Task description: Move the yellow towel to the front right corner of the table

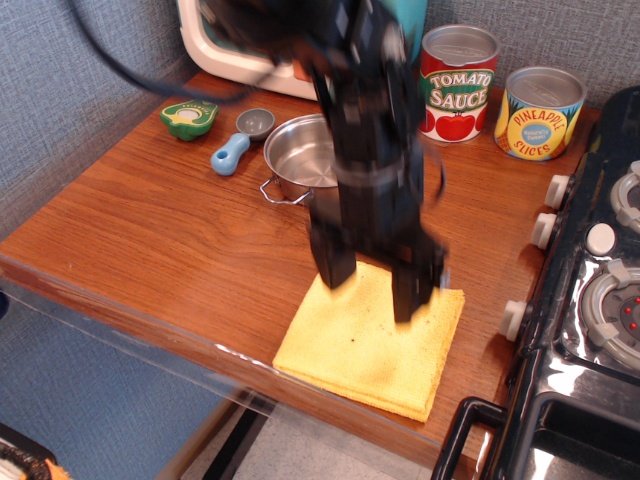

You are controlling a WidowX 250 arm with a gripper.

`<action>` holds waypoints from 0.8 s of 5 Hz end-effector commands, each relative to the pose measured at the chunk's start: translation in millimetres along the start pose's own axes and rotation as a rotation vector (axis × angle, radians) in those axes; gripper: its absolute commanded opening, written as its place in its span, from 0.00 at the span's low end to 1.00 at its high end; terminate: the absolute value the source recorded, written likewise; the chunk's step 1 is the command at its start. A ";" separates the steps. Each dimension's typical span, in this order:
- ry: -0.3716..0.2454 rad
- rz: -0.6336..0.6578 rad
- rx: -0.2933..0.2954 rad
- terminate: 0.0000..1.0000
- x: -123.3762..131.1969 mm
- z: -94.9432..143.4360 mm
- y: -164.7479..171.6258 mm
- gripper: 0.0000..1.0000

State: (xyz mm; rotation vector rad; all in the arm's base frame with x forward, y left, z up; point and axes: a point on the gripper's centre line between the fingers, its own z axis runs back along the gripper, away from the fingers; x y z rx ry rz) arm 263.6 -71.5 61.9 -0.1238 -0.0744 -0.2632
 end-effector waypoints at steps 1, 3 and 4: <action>-0.077 0.009 0.068 0.00 -8.2 56.8 4.9 1.00; -0.061 0.032 0.071 0.00 -11.7 50.3 12.6 1.00; -0.061 0.032 0.071 1.00 -11.7 50.3 12.6 1.00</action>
